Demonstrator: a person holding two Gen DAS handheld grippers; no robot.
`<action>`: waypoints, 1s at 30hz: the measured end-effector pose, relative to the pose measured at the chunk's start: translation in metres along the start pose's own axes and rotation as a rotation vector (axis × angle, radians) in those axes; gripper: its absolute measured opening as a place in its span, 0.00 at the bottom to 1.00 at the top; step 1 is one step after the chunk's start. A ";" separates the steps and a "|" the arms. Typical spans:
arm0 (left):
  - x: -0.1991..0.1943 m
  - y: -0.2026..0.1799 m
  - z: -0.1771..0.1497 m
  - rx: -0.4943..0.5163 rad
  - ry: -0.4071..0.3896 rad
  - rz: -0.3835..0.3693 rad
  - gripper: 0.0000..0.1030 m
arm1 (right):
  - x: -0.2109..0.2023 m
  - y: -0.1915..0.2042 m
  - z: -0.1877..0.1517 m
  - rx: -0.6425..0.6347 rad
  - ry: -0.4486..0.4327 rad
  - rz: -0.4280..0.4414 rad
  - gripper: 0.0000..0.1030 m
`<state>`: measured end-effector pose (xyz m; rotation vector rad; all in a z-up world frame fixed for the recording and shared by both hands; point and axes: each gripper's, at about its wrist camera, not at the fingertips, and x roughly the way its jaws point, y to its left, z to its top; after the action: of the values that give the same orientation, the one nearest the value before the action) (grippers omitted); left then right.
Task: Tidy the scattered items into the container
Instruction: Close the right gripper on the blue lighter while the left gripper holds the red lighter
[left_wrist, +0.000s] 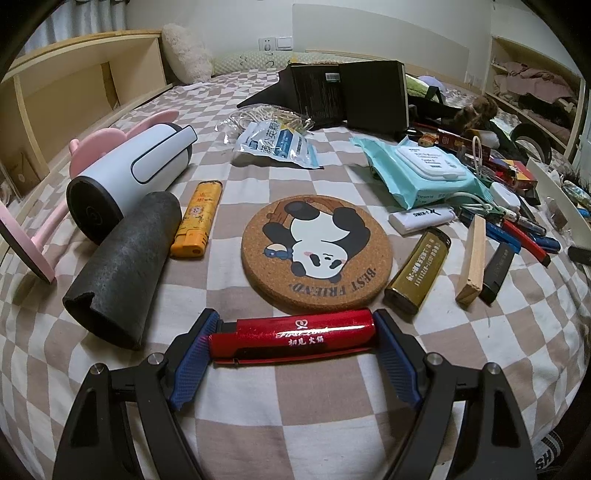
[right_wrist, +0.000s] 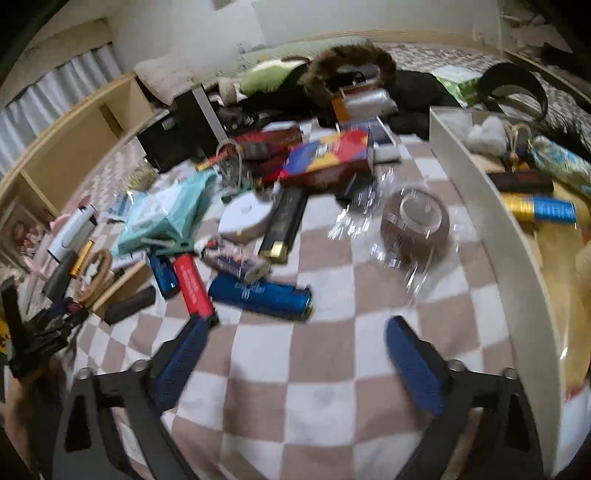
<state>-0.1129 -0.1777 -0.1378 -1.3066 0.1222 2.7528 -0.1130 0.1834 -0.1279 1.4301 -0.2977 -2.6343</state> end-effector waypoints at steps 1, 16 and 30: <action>0.000 0.000 0.000 -0.001 -0.001 -0.001 0.81 | 0.004 0.003 -0.001 -0.005 0.006 -0.029 0.87; -0.001 0.001 -0.003 -0.008 -0.023 -0.011 0.81 | 0.032 0.050 -0.006 0.034 -0.094 -0.221 0.90; -0.001 0.005 -0.002 -0.011 -0.025 -0.017 0.81 | 0.033 0.049 -0.002 0.017 -0.112 -0.198 0.81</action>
<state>-0.1112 -0.1827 -0.1381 -1.2687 0.0942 2.7587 -0.1283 0.1290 -0.1449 1.3861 -0.1998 -2.8823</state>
